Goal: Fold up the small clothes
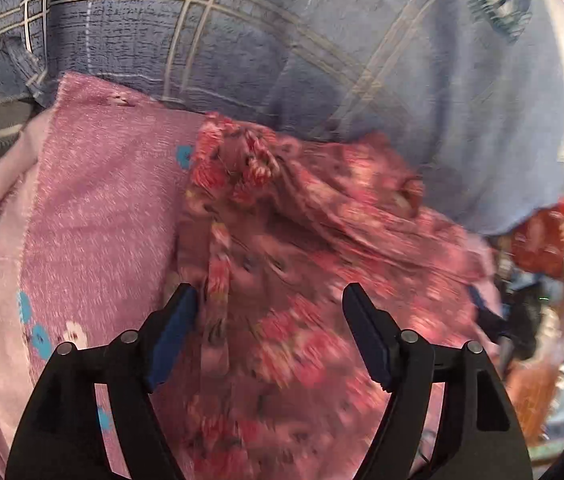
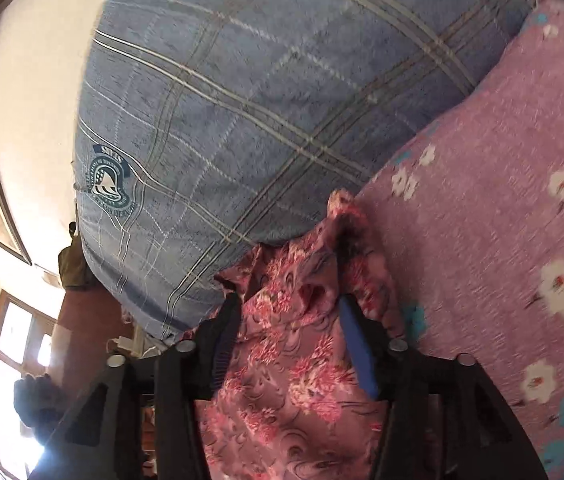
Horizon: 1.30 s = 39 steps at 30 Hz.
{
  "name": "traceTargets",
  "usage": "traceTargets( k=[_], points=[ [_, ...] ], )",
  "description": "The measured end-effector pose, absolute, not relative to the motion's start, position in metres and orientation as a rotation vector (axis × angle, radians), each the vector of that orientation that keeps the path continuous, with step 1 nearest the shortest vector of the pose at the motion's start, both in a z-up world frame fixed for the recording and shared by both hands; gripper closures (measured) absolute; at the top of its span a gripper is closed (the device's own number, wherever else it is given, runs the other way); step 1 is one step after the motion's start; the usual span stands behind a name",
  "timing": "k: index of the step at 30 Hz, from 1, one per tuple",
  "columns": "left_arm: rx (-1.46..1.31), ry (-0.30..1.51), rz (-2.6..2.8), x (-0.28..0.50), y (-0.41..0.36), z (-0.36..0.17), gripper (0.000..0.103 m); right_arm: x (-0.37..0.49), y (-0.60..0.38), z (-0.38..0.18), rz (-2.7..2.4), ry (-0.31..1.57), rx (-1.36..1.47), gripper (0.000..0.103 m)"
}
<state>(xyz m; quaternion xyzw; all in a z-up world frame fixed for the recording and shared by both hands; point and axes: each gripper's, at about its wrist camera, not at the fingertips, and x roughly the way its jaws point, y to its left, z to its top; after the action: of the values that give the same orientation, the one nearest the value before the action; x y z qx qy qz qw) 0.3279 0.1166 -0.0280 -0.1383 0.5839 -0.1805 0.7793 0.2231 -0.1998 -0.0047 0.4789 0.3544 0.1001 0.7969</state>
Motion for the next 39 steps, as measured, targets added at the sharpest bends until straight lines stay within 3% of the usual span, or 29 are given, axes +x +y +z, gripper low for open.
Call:
traceTargets(
  k=[2,3,4,5,7,9,12,16,20,22,24,25,26,29,34,36,37,39],
  points=[
    [-0.274,1.273,-0.31,0.344,0.113,-0.036,0.03,0.238,-0.196,-0.013,0.19,0.793,1.053,0.044],
    [-0.246,1.267,-0.266,0.355,0.112,-0.039,0.04,0.248,-0.197,-0.015,0.193,0.794,1.078,0.048],
    [-0.204,1.256,-0.207,0.365,0.112,-0.04,0.061,0.258,-0.199,-0.014,0.207,0.788,1.095,0.062],
    [-0.191,1.259,-0.145,0.376,0.118,-0.042,0.066,0.269,-0.203,-0.01,0.221,0.76,1.12,0.073],
    [-0.332,1.243,-0.084,0.39,0.143,-0.037,0.067,0.28,-0.216,0.006,0.21,0.639,1.16,0.074],
    [-0.481,1.192,-0.056,0.392,0.176,-0.026,0.067,0.281,-0.225,0.021,0.164,0.59,1.1,0.073],
    [-0.539,1.192,-0.115,0.385,0.2,-0.022,0.064,0.276,-0.234,0.029,0.095,0.637,0.975,0.062],
    [-0.489,1.242,-0.239,0.361,0.199,-0.025,0.04,0.259,-0.24,0.013,0.026,0.721,0.89,0.054],
    [-0.423,1.282,-0.371,0.341,0.171,-0.029,0.029,0.259,-0.233,-0.011,0.025,0.79,0.928,0.05],
    [-0.285,1.296,-0.331,0.335,0.155,-0.034,0.029,0.267,-0.222,-0.017,0.036,0.834,0.903,0.049],
    [-0.157,1.265,-0.276,0.33,0.144,-0.036,0.048,0.274,-0.207,-0.015,0.044,0.866,0.829,0.055],
    [-0.133,1.247,-0.279,0.33,0.143,-0.034,0.077,0.277,-0.2,-0.009,0.055,0.868,0.767,0.08],
    [-0.142,1.24,-0.285,0.332,0.143,-0.033,0.089,0.277,-0.195,0.001,0.067,0.842,0.699,0.093],
    [-0.195,1.222,-0.211,0.35,0.154,-0.036,0.095,0.265,-0.205,0.023,0.031,0.708,0.682,0.098],
    [-0.424,1.268,-0.165,0.355,0.196,-0.04,0.095,0.276,-0.217,-0.017,-0.082,0.912,0.684,0.095],
    [-0.44,1.251,-0.181,0.341,0.211,-0.028,0.094,0.258,-0.219,-0.013,-0.069,0.852,0.736,0.089],
    [-0.428,1.244,-0.19,0.331,0.215,-0.023,0.09,0.244,-0.221,-0.008,-0.061,0.815,0.756,0.089],
    [-0.424,1.229,-0.224,0.309,0.223,-0.012,0.073,0.22,-0.222,0.002,-0.027,0.781,0.784,0.089]
  ],
)
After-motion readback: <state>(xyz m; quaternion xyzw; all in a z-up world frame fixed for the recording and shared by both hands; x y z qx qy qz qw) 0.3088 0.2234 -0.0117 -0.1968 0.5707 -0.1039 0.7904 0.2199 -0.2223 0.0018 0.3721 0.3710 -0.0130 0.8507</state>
